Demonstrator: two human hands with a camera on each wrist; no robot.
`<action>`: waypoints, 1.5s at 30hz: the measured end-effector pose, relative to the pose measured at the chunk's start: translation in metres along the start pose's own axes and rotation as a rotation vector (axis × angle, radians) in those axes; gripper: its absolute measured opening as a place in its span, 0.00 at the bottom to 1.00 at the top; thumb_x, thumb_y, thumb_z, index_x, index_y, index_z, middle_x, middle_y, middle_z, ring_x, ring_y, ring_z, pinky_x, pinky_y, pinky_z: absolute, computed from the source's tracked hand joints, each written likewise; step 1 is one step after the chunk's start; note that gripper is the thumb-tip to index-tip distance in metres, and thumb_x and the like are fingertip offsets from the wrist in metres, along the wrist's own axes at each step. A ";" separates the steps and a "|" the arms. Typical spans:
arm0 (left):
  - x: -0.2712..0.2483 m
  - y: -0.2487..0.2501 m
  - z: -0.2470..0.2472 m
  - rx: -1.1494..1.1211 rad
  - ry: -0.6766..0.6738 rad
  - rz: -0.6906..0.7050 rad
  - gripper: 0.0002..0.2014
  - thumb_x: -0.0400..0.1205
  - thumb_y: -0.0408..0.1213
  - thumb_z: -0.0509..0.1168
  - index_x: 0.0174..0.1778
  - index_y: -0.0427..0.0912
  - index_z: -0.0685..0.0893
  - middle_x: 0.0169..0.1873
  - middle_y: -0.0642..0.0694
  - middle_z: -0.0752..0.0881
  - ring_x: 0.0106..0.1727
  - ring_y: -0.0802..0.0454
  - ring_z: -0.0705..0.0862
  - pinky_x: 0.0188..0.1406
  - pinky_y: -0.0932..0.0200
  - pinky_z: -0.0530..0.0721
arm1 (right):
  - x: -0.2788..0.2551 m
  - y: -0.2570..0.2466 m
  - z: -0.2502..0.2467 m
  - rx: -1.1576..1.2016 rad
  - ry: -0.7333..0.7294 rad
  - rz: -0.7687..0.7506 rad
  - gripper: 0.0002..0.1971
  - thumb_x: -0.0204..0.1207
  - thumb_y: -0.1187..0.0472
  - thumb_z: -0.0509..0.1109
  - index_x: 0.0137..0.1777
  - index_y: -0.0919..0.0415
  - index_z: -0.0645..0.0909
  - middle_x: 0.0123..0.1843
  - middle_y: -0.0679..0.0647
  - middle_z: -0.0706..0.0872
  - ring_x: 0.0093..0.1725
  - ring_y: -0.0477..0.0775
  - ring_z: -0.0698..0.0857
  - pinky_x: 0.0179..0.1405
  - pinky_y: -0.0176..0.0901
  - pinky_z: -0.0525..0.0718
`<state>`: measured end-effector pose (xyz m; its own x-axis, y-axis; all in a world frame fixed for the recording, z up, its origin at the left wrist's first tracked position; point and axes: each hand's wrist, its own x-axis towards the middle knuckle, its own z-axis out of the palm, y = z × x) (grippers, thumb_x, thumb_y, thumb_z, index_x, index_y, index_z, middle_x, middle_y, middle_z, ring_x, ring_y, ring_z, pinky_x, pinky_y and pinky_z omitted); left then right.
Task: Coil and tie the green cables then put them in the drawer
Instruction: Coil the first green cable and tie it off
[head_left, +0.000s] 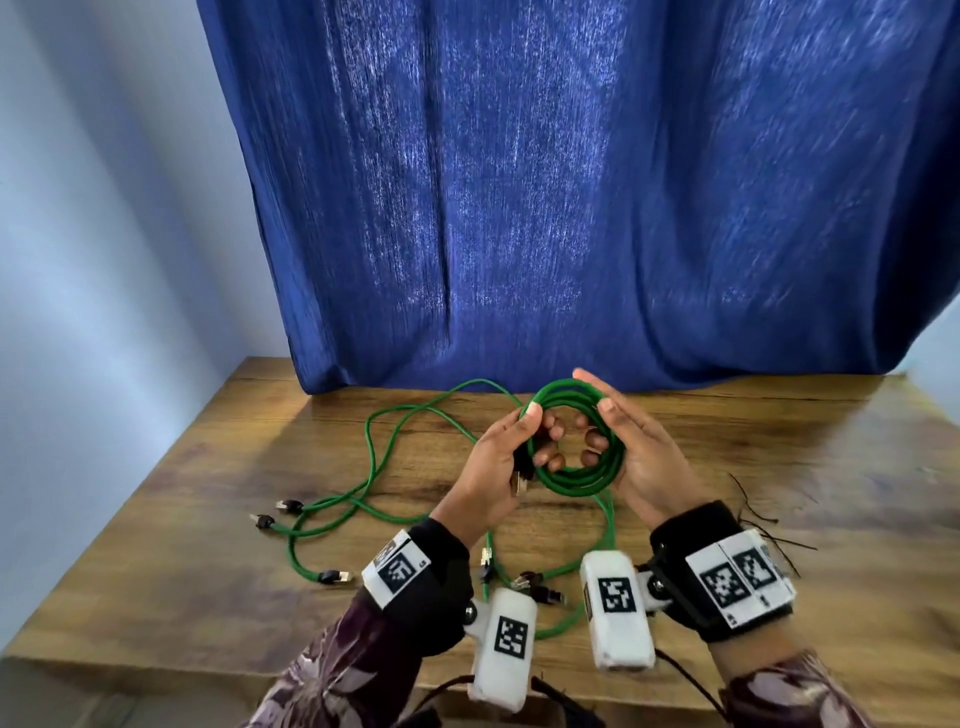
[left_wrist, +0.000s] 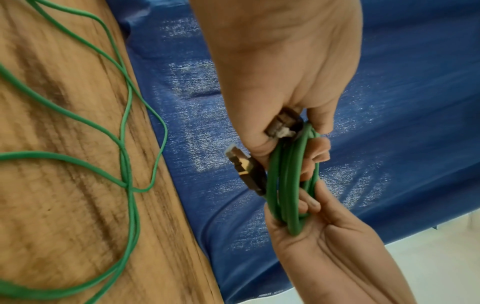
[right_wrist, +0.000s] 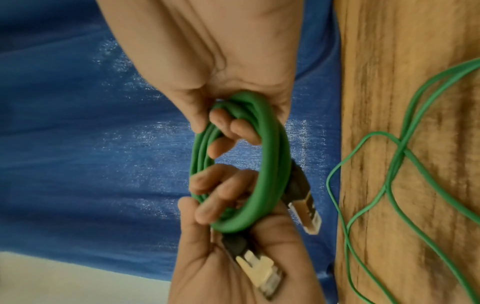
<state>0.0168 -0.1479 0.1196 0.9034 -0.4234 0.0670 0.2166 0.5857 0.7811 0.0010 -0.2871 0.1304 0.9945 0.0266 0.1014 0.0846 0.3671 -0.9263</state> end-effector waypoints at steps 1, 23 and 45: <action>0.001 0.000 -0.001 0.002 -0.001 -0.009 0.10 0.81 0.40 0.57 0.40 0.37 0.76 0.31 0.49 0.81 0.23 0.59 0.73 0.29 0.64 0.78 | 0.001 0.000 0.001 0.013 -0.009 -0.001 0.18 0.84 0.67 0.52 0.67 0.56 0.77 0.36 0.50 0.83 0.28 0.38 0.75 0.26 0.28 0.76; 0.029 0.020 -0.031 0.429 -0.040 -0.248 0.15 0.85 0.31 0.56 0.65 0.29 0.79 0.37 0.48 0.90 0.39 0.60 0.88 0.48 0.63 0.85 | 0.012 0.008 0.013 -0.617 0.186 -0.129 0.06 0.80 0.73 0.61 0.48 0.62 0.75 0.34 0.52 0.78 0.25 0.33 0.77 0.24 0.22 0.73; 0.060 -0.041 -0.001 0.064 0.007 -0.842 0.07 0.82 0.33 0.61 0.48 0.37 0.84 0.35 0.47 0.92 0.37 0.57 0.90 0.43 0.62 0.87 | -0.017 0.014 -0.074 -0.599 0.422 -0.045 0.10 0.77 0.69 0.67 0.42 0.52 0.85 0.33 0.41 0.84 0.33 0.35 0.80 0.37 0.31 0.77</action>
<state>0.0623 -0.1970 0.0906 0.4520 -0.6968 -0.5569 0.7973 0.0357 0.6025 -0.0097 -0.3512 0.0893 0.9182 -0.3814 0.1074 0.0248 -0.2154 -0.9762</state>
